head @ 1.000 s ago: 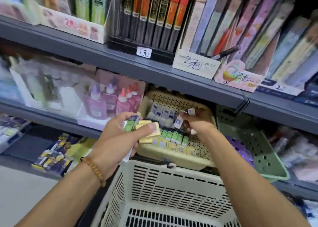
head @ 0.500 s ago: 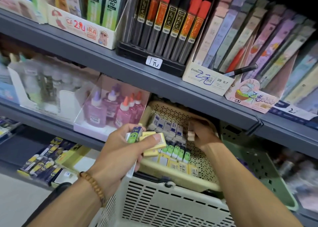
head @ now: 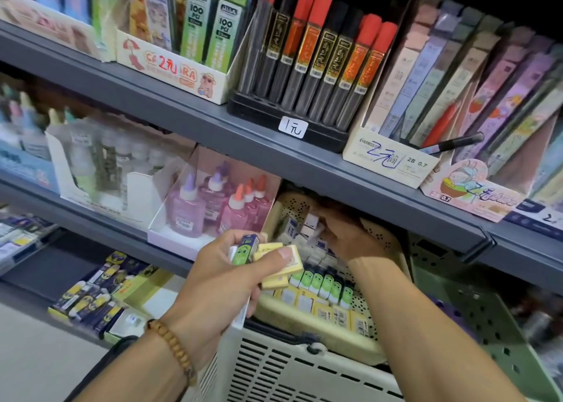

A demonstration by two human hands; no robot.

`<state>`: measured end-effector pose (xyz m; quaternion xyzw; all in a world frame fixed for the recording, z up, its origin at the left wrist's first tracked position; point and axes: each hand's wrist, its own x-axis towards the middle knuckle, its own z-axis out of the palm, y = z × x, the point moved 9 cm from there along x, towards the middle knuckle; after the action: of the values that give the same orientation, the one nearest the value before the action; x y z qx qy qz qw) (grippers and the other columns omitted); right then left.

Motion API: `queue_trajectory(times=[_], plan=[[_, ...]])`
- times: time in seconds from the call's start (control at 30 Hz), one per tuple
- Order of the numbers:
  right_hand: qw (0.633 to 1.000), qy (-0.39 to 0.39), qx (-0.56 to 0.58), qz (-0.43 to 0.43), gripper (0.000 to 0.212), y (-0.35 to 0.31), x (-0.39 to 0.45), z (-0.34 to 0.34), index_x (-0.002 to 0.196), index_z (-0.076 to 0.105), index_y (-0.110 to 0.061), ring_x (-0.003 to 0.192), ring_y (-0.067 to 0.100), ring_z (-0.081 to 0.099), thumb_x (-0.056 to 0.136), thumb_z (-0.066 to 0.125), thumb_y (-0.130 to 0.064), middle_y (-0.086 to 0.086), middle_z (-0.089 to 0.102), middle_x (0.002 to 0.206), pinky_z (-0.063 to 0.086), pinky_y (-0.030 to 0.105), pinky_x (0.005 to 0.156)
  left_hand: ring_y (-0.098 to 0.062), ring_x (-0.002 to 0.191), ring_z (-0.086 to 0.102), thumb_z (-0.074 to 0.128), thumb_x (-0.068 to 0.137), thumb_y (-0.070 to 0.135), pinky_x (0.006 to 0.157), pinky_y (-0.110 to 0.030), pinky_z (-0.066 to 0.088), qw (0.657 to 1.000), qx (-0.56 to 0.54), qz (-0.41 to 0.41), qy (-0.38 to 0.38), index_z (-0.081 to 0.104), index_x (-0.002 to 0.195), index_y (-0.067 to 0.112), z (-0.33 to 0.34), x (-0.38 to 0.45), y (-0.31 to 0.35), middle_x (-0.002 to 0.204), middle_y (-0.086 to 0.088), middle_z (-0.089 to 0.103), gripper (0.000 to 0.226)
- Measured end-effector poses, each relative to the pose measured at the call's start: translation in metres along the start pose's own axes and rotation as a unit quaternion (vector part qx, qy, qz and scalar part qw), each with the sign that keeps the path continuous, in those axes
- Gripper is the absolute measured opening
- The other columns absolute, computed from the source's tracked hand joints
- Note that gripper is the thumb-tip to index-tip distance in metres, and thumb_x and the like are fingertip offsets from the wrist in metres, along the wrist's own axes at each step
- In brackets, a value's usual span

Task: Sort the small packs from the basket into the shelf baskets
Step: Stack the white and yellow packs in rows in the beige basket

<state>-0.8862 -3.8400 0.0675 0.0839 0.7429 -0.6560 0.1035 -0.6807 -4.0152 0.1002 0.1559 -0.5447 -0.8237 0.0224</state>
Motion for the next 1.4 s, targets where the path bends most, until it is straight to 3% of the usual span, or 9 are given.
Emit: queue_trajectory(times=[0.2, 0.3, 0.43, 0.6, 0.77, 0.9, 1.03, 1.17, 1.4], plan=[[0.994, 0.082, -0.064, -0.031, 0.013, -0.002, -0.01, -0.048, 0.095, 0.067, -0.014, 0.053, 0.004, 0.057, 0.088, 0.07, -0.024, -0.009, 0.068, 0.067, 0.05, 0.027, 0.055, -0.011, 0.044, 0.042, 0.084, 0.065, 0.027, 0.035, -0.021, 0.035, 1.0, -0.009, -0.009, -0.016, 0.065, 0.097, 0.017, 0.002, 0.001, -0.003, 0.075, -0.016, 0.065, 0.038], [0.983, 0.118, -0.127, -0.056, 0.013, 0.003, -0.019, -0.081, 0.101, 0.071, -0.016, 0.066, 0.008, 0.056, 0.089, 0.069, -0.021, 0.0, 0.065, 0.093, 0.049, 0.025, 0.067, -0.009, 0.043, 0.043, 0.083, 0.055, 0.033, 0.035, -0.02, 0.034, 0.999, -0.02, -0.017, -0.028, 0.065, 0.098, 0.018, 0.008, -0.001, -0.006, 0.071, -0.012, 0.064, 0.049], [0.947, 0.159, -0.262, -0.093, 0.015, -0.001, -0.03, -0.092, 0.074, 0.067, -0.03, 0.081, 0.009, 0.059, 0.087, 0.071, -0.023, -0.008, 0.069, 0.088, 0.045, 0.027, 0.09, -0.01, 0.043, 0.044, 0.082, 0.06, 0.031, 0.035, -0.02, 0.035, 0.999, -0.033, -0.024, -0.036, 0.065, 0.1, 0.016, 0.014, -0.002, -0.009, 0.07, -0.009, 0.063, 0.046], [0.95, 0.126, -0.284, -0.039, 0.017, 0.011, -0.022, -0.081, 0.093, 0.07, -0.013, 0.105, 0.032, 0.063, 0.091, 0.054, -0.008, 0.012, 0.07, 0.109, 0.05, 0.042, 0.098, -0.01, 0.043, 0.046, 0.08, 0.052, 0.034, 0.035, -0.019, 0.036, 0.998, -0.054, -0.029, -0.03, 0.067, 0.098, 0.015, 0.014, -0.001, -0.01, 0.066, -0.007, 0.062, 0.052], [0.931, 0.173, -0.313, -0.073, 0.019, -0.008, -0.051, -0.083, 0.095, 0.071, -0.013, 0.098, 0.024, 0.063, 0.096, 0.052, -0.018, 0.007, 0.071, 0.103, 0.047, 0.036, 0.097, -0.01, 0.042, 0.046, 0.078, 0.059, 0.028, 0.032, -0.019, 0.035, 0.995, -0.083, -0.052, -0.02, 0.067, 0.102, 0.011, 0.011, 0.0, -0.013, 0.059, -0.005, 0.06, 0.047], [0.988, -0.039, -0.114, -0.102, 0.029, -0.02, -0.111, -0.027, 0.1, 0.07, -0.015, 0.065, 0.014, 0.063, 0.091, 0.063, -0.042, 0.007, 0.073, 0.084, 0.053, 0.025, 0.061, -0.009, 0.041, 0.047, 0.077, 0.074, 0.023, 0.032, -0.018, 0.036, 0.997, -0.063, -0.046, 0.0, 0.067, 0.103, 0.011, 0.008, 0.001, -0.014, 0.058, -0.004, 0.06, 0.032], [0.949, -0.254, -0.126, -0.141, 0.037, -0.031, -0.164, 0.034, 0.113, 0.066, -0.022, 0.071, 0.018, 0.067, 0.081, 0.075, -0.038, -0.001, 0.071, 0.085, 0.053, 0.027, 0.057, -0.009, 0.042, 0.047, 0.077, 0.078, 0.025, 0.034, -0.019, 0.036, 1.0, -0.017, -0.021, 0.007, 0.067, 0.099, 0.014, 0.011, 0.002, -0.012, 0.055, -0.001, 0.057, 0.025], [0.943, -0.266, -0.145, -0.139, 0.021, -0.037, -0.164, 0.039, 0.107, 0.07, -0.02, 0.069, 0.008, 0.064, 0.086, 0.074, -0.018, -0.007, 0.071, 0.085, 0.049, 0.019, 0.055, -0.009, 0.043, 0.048, 0.075, 0.079, 0.031, 0.034, -0.021, 0.036, 1.0, -0.003, -0.01, -0.008, 0.071, 0.088, 0.017, 0.013, 0.001, -0.008, 0.061, -0.003, 0.063, 0.017], [0.97, -0.085, -0.229, 0.021, 0.014, 0.003, -0.134, -0.054, 0.101, 0.072, -0.014, 0.066, 0.01, 0.063, 0.087, 0.072, -0.013, 0.005, 0.076, 0.087, 0.048, 0.023, 0.057, -0.012, 0.045, 0.044, 0.065, 0.089, 0.021, 0.033, -0.02, 0.034, 0.994, -0.107, -0.032, 0.008, 0.059, 0.084, 0.013, 0.004, -0.001, -0.004, 0.063, -0.004, 0.056, 0.011]])
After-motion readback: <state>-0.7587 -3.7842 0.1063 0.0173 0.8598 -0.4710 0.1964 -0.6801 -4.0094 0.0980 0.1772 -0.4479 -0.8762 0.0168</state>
